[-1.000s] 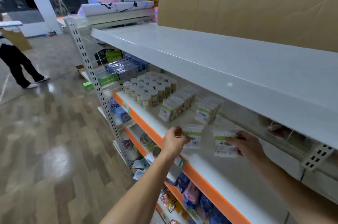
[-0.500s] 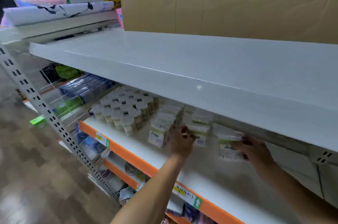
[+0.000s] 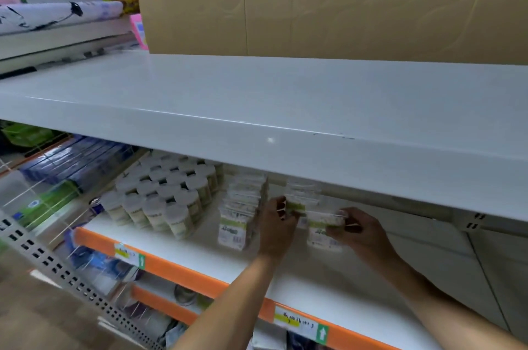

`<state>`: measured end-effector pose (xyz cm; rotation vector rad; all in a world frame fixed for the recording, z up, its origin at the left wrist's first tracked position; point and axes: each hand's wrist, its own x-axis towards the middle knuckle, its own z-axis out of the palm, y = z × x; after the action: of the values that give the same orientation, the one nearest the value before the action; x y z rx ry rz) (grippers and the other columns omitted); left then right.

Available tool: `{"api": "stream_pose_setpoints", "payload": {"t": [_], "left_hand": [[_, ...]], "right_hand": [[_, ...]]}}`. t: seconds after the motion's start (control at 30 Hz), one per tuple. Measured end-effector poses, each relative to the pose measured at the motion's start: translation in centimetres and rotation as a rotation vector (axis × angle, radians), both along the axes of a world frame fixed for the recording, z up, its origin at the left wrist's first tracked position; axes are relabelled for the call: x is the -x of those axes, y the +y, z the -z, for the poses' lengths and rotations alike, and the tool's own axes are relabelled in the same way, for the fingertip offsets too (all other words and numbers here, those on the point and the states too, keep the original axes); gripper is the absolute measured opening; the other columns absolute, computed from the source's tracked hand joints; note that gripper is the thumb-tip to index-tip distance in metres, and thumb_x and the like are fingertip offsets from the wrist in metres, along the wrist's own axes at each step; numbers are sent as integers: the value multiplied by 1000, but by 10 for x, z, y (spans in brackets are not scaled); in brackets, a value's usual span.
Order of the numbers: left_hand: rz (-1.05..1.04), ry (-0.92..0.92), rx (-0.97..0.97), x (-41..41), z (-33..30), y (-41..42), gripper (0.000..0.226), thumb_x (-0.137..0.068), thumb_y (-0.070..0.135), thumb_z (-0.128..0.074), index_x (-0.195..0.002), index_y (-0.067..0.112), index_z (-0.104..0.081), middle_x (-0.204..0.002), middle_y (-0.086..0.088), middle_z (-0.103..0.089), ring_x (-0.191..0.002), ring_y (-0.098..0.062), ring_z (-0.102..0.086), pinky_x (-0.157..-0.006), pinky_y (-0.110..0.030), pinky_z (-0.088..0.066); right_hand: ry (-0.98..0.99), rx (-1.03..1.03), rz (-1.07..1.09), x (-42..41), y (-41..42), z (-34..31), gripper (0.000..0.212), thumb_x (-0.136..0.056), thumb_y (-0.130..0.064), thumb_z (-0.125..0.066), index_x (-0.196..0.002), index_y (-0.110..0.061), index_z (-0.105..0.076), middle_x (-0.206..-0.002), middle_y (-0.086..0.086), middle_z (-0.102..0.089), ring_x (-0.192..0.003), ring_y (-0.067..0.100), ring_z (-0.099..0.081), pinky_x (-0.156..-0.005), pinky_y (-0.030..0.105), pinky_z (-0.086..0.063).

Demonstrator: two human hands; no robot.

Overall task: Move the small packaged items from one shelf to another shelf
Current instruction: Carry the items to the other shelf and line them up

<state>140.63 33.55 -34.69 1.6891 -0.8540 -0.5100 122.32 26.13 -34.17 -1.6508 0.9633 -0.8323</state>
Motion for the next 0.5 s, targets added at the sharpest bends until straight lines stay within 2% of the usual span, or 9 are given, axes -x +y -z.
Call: {"api": "stream_pose_setpoints", "payload": {"t": [0.13,0.23,0.3,0.37,0.4,0.5], "left_hand": [[-7,-28,-55,-1,-1,13,45,-90,14,-66,-132,9,-51,-118,-2,-62,-106,-12,-59,-90,-25,-50],[-26,-78,-79,-2,-2,24,34,-93,17,-64,-125,7,-56,-110,-2,-62,-104,-17,-62,-89,-30,-53],[-37,-96,-145,-4,-1,30,29,-92,17,-63,-120,10,-58,-102,5,-60,-97,-16,-62,-78,-21,-53],[-35,-118,-231,-5,1,37,29,-90,14,-63,-118,17,-56,-90,16,-50,-87,-7,-54,-62,-6,-38],[-24,-139,-262,-5,3,40,29,-88,13,-62,-116,19,-56,-88,18,-47,-87,-6,-52,-59,-5,-35],[35,-161,-279,-3,5,48,36,-88,13,-60,-124,16,-53,-107,6,-55,-102,-15,-57,-79,-19,-44]], "right_hand": [[11,56,29,-19,4,-1,34,-68,-9,-90,-89,-27,-72,-82,-9,-76,-73,4,-72,-65,19,-57],[35,97,61,-34,8,0,39,-66,-9,-91,-88,-33,-69,-77,-9,-74,-72,4,-70,-64,17,-56],[36,108,74,-43,9,3,39,-66,-8,-90,-89,-31,-68,-80,-7,-73,-73,9,-70,-65,21,-56],[55,105,89,-52,12,5,38,-68,-10,-90,-91,-28,-66,-83,-6,-71,-74,10,-69,-64,22,-54],[68,105,102,-55,13,5,38,-69,-12,-90,-92,-27,-65,-83,-6,-71,-74,9,-69,-62,20,-52],[95,118,151,-63,16,8,38,-69,-14,-89,-95,-23,-63,-84,-7,-69,-75,9,-67,-61,19,-49]]}}
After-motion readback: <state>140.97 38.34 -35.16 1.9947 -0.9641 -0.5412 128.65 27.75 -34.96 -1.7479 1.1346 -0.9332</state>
